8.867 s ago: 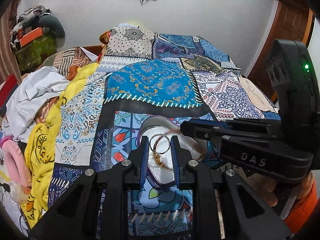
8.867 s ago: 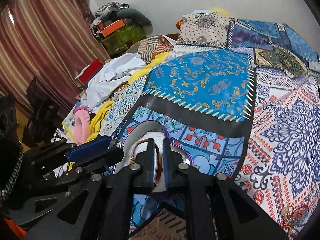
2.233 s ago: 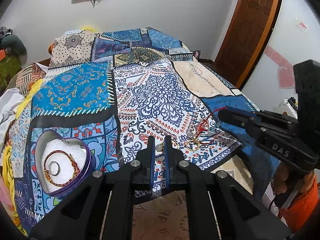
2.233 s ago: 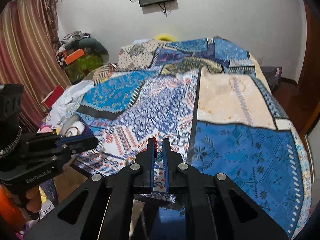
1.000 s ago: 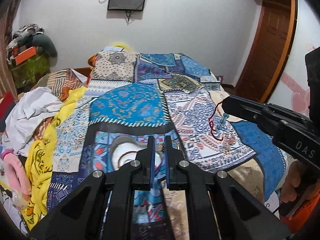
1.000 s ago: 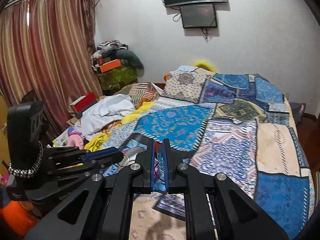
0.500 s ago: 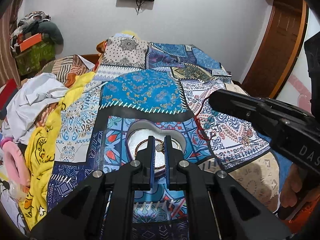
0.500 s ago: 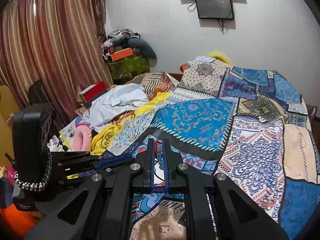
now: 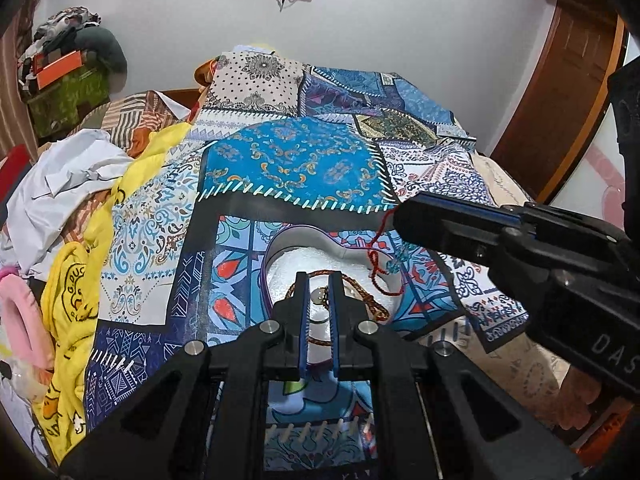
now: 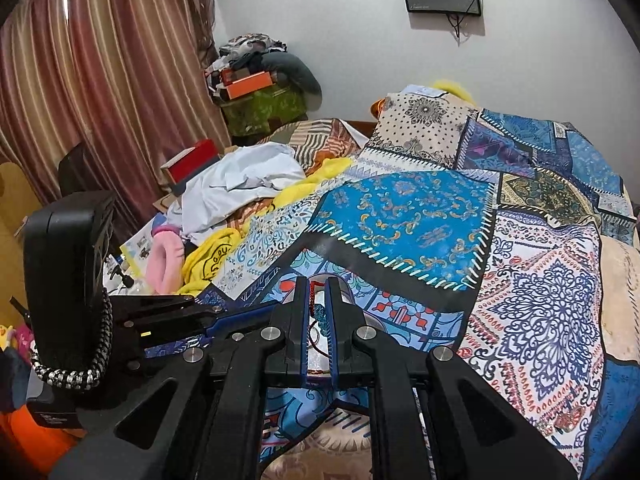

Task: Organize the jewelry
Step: 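Lower both tools into the heart box and open them to release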

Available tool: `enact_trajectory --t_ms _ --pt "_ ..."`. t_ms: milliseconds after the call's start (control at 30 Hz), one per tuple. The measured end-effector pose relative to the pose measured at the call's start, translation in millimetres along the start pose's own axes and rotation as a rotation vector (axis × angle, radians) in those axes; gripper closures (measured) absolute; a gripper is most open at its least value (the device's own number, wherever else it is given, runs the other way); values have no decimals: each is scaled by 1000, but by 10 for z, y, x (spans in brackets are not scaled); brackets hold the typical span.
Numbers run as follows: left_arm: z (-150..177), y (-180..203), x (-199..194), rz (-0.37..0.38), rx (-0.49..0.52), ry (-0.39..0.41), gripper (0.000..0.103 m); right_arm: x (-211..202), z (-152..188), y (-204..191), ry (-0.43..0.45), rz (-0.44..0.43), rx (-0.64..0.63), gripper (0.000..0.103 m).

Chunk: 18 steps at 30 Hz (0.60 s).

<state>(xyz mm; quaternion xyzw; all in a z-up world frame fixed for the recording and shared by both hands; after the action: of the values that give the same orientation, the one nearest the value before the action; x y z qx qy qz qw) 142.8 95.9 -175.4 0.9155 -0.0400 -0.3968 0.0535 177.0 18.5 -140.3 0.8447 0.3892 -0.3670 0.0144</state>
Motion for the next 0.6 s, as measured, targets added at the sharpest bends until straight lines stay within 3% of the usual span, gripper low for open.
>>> enact_trajectory --t_ms 267,433,600 --pt "36 -74 26 -6 -19 -28 93 86 18 -14 -20 5 -4 96" --pt "70 -165 -76 -49 -34 -10 73 108 33 -11 -28 6 -7 96" --pt "109 -190 -162 -90 -17 -4 64 156 62 7 -46 5 0 96"
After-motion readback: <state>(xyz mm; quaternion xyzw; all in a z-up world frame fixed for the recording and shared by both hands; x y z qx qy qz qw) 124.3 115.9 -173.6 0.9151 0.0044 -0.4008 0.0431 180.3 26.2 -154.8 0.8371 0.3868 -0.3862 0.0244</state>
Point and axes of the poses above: each gripper's, at about its wrist camera, not at the fingertips, and x roughly the way its jaws point, y to its right, z to its underside, the point moved 1 cm from there along x, roughly the way its jaws point, and after that the axes turned 6 degrees about x, right-handed, at the moved point
